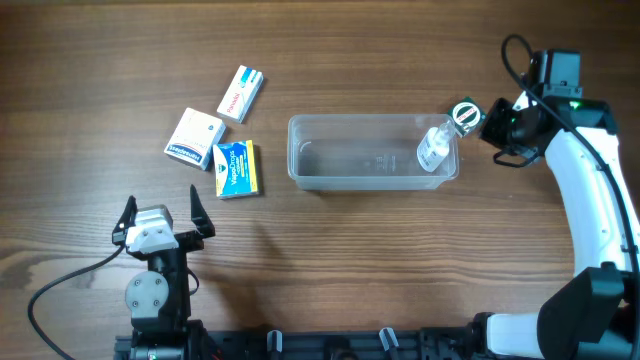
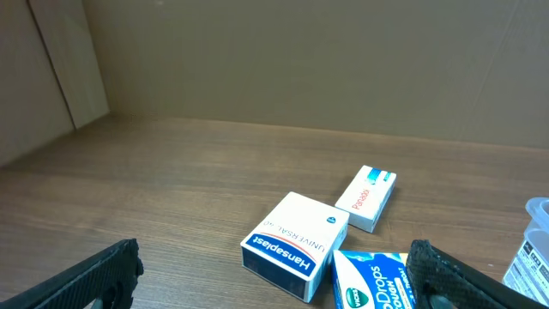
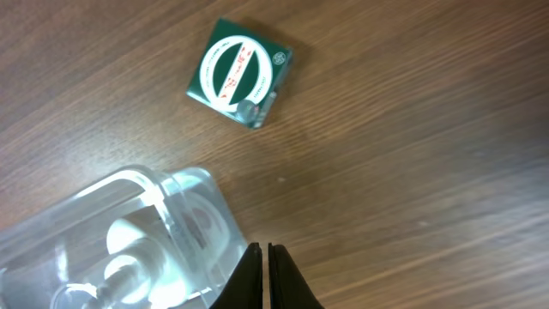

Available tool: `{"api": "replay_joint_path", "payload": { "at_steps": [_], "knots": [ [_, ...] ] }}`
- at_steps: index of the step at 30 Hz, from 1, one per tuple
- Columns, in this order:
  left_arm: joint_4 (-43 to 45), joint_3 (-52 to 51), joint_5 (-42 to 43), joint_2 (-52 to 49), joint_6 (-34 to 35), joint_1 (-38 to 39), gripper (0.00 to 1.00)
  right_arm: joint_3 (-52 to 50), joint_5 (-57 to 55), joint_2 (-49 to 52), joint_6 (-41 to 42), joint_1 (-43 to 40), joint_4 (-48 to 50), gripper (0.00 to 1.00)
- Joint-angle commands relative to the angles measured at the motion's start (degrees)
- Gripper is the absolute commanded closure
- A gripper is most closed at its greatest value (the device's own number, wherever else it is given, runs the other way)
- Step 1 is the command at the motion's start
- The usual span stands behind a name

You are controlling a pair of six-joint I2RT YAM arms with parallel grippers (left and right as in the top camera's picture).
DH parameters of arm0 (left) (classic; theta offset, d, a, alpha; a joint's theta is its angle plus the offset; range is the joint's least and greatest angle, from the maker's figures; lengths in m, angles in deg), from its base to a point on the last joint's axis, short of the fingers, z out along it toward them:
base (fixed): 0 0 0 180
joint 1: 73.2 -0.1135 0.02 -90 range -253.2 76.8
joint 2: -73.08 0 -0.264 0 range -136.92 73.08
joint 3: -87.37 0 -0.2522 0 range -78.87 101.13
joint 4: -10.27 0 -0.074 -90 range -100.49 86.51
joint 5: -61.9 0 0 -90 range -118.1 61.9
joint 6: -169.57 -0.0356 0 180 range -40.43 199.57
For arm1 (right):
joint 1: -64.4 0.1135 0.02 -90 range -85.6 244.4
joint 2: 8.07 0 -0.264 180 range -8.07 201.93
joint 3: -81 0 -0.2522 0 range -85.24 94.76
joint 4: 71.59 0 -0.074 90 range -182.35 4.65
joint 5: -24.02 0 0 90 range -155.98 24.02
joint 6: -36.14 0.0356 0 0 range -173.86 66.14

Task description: Pack container

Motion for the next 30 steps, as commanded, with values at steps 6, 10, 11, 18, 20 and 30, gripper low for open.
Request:
{"api": "replay_joint_path", "payload": {
  "at_steps": [6,10,11,18,20,30],
  "knots": [
    [0.2,-0.42,-0.33,0.61,-0.9,0.31,0.0,-4.59,3.13,1.7,1.79,-0.24,2.71,0.96],
    [0.2,-0.42,-0.33,0.61,-0.9,0.31,0.0,-6.16,3.17,1.7,1.75,-0.24,3.89,0.96],
    [0.2,-0.39,-0.33,0.61,-0.9,0.31,0.0,-6.6,3.17,1.7,1.73,-0.24,4.11,0.96],
    [0.2,-0.39,-0.33,0.61,-0.9,0.31,0.0,-10.4,6.03,1.7,0.72,-0.22,7.3,0.96],
    [0.2,-0.42,-0.33,0.61,-0.9,0.31,0.0,-10.71,8.11,1.7,-0.42,-0.22,7.72,0.96],
    [0.2,-0.39,-0.33,0.61,-0.9,0.31,0.0,-10.71,9.42,1.7,-5.22,-0.11,7.43,0.96]
  ]
}}
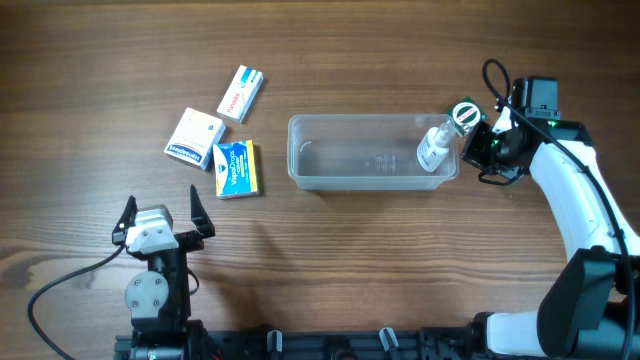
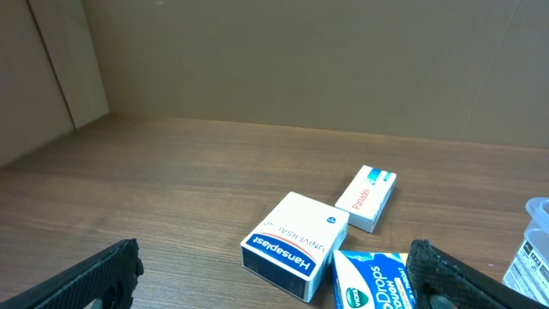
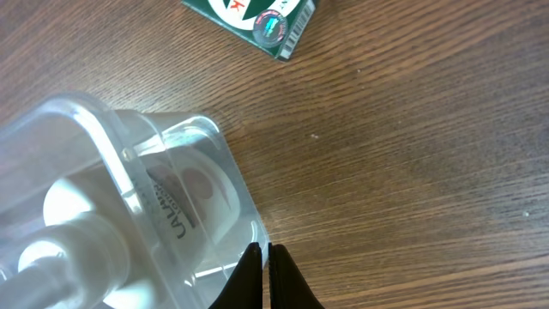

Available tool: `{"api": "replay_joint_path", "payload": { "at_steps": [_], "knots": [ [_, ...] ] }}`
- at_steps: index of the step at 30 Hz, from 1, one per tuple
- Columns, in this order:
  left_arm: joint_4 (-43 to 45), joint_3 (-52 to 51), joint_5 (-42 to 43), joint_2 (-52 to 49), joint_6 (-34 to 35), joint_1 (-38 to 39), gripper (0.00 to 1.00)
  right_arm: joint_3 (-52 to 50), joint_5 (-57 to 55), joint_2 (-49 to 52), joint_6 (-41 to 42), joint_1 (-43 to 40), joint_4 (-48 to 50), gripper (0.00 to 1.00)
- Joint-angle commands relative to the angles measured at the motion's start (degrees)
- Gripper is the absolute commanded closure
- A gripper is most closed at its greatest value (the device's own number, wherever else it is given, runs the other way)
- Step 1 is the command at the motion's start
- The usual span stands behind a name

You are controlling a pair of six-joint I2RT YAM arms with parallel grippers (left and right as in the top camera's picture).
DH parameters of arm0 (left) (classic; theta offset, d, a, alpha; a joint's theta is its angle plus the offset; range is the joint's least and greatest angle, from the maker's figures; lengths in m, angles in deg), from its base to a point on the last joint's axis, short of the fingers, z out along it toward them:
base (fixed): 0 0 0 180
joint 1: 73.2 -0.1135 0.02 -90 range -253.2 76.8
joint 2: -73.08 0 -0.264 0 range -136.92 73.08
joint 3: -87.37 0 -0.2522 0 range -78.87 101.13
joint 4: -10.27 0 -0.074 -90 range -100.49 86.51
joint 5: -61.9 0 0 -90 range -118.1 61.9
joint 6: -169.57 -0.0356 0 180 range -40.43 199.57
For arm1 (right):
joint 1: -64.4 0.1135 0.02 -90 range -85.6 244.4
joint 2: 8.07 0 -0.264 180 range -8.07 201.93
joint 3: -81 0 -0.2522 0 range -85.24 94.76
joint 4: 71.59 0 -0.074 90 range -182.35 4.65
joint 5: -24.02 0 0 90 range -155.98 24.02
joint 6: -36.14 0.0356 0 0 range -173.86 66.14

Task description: Pack container

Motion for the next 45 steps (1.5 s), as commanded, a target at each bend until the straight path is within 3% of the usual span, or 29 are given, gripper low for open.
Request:
{"api": "replay_joint_path", "payload": {
  "at_steps": [1,19,45],
  "knots": [
    [0.2,-0.42,-0.31,0.61,-0.87,0.31,0.0,-0.46,1.62,0.66,-3.76,-0.11,-0.11,0.96],
    [0.2,-0.42,-0.31,0.61,-0.87,0.31,0.0,-0.48,6.25,0.66,-12.87,-0.07,2.75,0.96],
    [0.2,-0.39,-0.31,0.61,-0.87,0.31,0.0,-0.85,9.97,0.66,-16.37,0.26,3.54,0.96]
  ]
}}
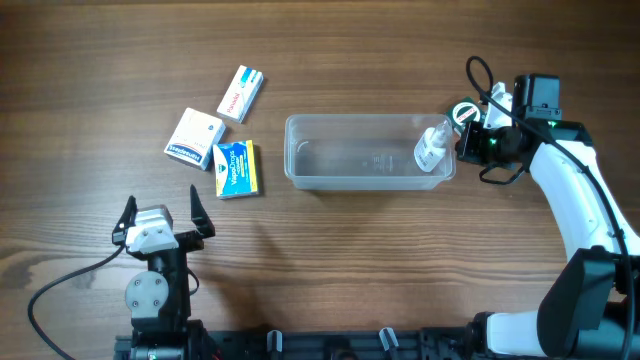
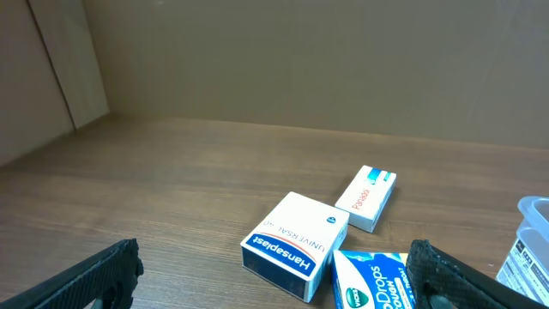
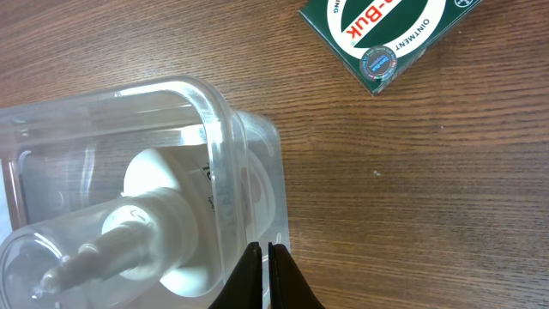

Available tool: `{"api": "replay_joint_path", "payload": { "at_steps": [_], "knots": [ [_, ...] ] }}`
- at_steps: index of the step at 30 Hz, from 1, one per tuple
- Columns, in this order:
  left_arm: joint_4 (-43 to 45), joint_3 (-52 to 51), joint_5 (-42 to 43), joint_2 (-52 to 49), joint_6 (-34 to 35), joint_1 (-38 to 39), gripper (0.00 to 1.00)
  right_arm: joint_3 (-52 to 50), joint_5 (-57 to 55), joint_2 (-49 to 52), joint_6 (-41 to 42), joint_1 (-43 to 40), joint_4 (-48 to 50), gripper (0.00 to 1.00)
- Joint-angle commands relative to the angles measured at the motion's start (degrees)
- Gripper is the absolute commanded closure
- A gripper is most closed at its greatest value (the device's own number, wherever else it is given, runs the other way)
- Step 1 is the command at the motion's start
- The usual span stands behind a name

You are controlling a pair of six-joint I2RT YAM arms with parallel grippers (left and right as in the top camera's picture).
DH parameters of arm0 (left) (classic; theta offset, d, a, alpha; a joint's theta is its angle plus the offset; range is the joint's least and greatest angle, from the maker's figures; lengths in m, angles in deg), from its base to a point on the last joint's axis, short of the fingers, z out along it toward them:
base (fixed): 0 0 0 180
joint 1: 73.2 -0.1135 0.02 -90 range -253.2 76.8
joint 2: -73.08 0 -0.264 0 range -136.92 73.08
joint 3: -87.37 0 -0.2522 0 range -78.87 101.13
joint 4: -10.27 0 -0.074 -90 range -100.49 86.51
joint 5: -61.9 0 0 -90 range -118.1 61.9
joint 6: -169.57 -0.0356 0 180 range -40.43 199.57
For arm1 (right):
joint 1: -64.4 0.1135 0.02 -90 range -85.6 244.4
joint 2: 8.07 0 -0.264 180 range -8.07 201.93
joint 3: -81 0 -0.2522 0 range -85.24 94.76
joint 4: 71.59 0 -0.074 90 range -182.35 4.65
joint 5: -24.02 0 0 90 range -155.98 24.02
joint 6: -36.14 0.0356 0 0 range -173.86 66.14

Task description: Pack container

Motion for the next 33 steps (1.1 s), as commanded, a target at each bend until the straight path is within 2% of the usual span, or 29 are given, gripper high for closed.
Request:
{"api": "replay_joint_path", "payload": {
  "at_steps": [1,33],
  "knots": [
    [0.2,-0.42,-0.31,0.61,-0.87,0.31,0.0,-0.79,2.62,0.66,-2.45,0.24,0.26,0.96],
    [0.2,-0.39,-0.31,0.61,-0.87,0.31,0.0,-0.87,4.98,0.66,-2.54,4.74,0.96,0.96]
  ]
}}
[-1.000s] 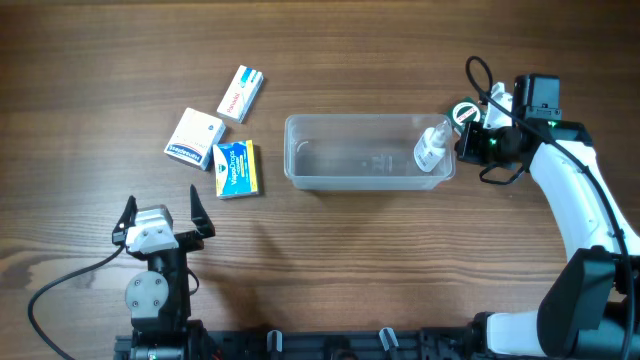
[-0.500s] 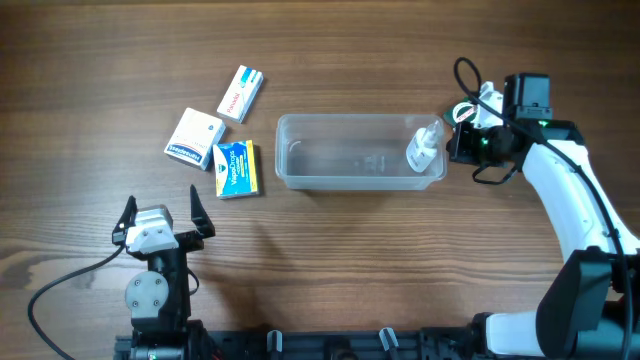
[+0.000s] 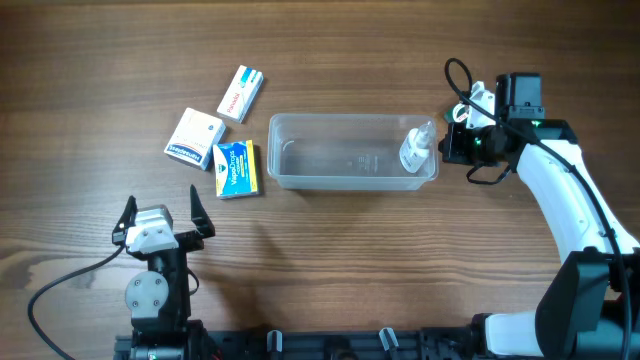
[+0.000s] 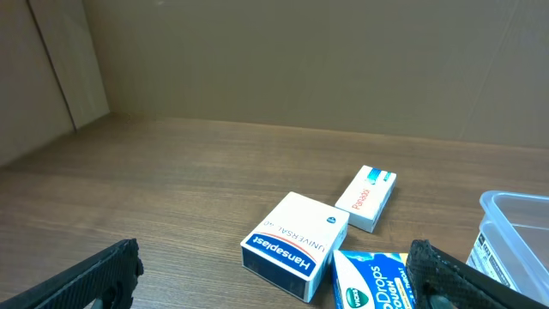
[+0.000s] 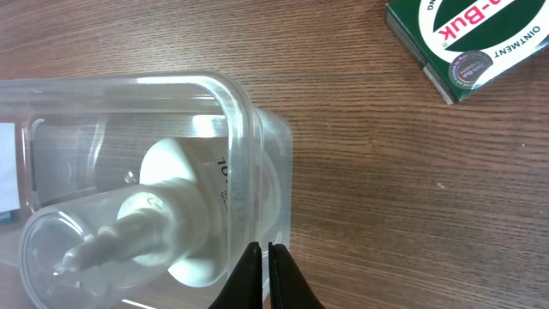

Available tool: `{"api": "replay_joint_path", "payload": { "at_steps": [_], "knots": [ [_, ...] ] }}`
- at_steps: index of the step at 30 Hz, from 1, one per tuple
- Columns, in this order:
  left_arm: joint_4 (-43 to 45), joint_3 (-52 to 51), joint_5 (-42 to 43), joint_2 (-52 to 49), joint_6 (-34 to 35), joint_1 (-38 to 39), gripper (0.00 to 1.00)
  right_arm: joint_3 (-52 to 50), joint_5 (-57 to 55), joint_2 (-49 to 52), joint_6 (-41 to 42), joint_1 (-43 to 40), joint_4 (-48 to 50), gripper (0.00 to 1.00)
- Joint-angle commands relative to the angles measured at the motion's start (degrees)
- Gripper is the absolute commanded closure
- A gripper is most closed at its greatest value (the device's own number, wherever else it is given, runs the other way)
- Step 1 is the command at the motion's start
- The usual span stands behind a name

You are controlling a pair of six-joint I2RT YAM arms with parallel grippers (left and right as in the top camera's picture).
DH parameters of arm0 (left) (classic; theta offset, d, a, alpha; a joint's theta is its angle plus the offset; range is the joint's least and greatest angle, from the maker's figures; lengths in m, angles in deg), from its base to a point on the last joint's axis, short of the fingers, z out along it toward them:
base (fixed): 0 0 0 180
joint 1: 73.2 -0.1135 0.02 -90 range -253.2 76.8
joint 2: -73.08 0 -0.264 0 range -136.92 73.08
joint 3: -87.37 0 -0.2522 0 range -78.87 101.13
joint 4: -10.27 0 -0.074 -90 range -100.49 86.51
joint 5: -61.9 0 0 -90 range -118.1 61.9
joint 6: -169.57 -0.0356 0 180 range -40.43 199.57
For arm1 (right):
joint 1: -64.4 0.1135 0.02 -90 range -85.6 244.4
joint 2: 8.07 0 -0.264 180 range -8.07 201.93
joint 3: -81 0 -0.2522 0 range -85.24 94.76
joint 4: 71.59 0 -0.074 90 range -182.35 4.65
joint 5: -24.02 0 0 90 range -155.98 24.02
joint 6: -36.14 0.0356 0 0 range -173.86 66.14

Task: Pack container
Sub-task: 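Open the right gripper and release the bottle in the container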

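A clear plastic container [image 3: 350, 117] lies at the table's middle, with a small white spray bottle [image 3: 413, 150] leaning in its right end. My right gripper [image 3: 447, 145] is shut, its tips [image 5: 262, 275] against the outside of the container's right end wall [image 5: 279, 172]. The bottle [image 5: 146, 215] shows through the plastic. A green ointment box [image 5: 467, 43] lies beyond the container's right end, covered by the arm in the overhead view. Left of the container lie a Hansaplast box [image 3: 194, 138], a Panadol box [image 3: 241, 93] and a blue Vicks drops box [image 3: 236, 169]. My left gripper [image 3: 160, 215] rests open near the front edge.
In the left wrist view the Hansaplast box [image 4: 296, 245], Panadol box [image 4: 366, 197] and Vicks box [image 4: 369, 279] lie ahead, with the container's left end [image 4: 515, 232] at the right edge. A cardboard wall [image 4: 300, 60] stands behind the table.
The container with the bottle has shifted further left, towards the Vicks box. My right gripper, still shut against its right end, has moved left with it. The left arm has not moved.
My right gripper was shut beside the green box, off the container's right end. It then stood lower, at the container's end wall. The container has since shifted left in two steps with the gripper against it. The left gripper stayed open and still.
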Motion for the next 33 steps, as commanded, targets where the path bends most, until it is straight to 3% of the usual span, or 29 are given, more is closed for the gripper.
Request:
{"api": "replay_joint_path", "payload": {
  "at_steps": [1,25,33],
  "knots": [
    [0.17,-0.42,-0.33,0.61,-0.87,0.31,0.0,-0.83,2.89,0.66,-1.01,0.46,0.31,0.96],
    [0.17,-0.39,-0.33,0.61,-0.87,0.31,0.0,-0.81,5.18,0.63,-0.52,0.57,2.49,0.96],
    [0.17,-0.39,-0.33,0.61,-0.87,0.31,0.0,-0.79,-0.72,0.63,1.38,0.57,2.43,0.96]
  ]
}}
